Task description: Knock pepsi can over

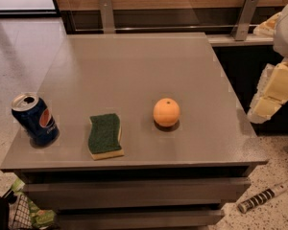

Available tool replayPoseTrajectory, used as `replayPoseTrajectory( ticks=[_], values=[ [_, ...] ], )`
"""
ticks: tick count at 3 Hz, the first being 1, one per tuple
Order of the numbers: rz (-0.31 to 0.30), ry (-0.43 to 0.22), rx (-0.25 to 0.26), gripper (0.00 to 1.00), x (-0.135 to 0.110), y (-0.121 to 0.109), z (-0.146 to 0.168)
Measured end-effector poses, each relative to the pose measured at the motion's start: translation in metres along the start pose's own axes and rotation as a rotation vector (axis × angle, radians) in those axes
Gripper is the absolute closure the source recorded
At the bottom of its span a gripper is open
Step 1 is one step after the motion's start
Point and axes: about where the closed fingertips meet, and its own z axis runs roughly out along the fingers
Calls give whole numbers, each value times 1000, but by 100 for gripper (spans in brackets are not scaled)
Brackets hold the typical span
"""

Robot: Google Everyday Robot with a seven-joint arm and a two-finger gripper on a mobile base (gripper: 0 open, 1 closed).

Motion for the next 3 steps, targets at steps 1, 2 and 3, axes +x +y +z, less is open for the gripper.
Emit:
replayPoseTrajectory(
  ticks=[1, 2, 3],
  values=[
    [33, -145, 81, 0, -31, -11, 7],
    [46, -284, 138, 0, -65, -23, 17],
    [36, -403, 136, 0, -95, -23, 33]
  ],
)
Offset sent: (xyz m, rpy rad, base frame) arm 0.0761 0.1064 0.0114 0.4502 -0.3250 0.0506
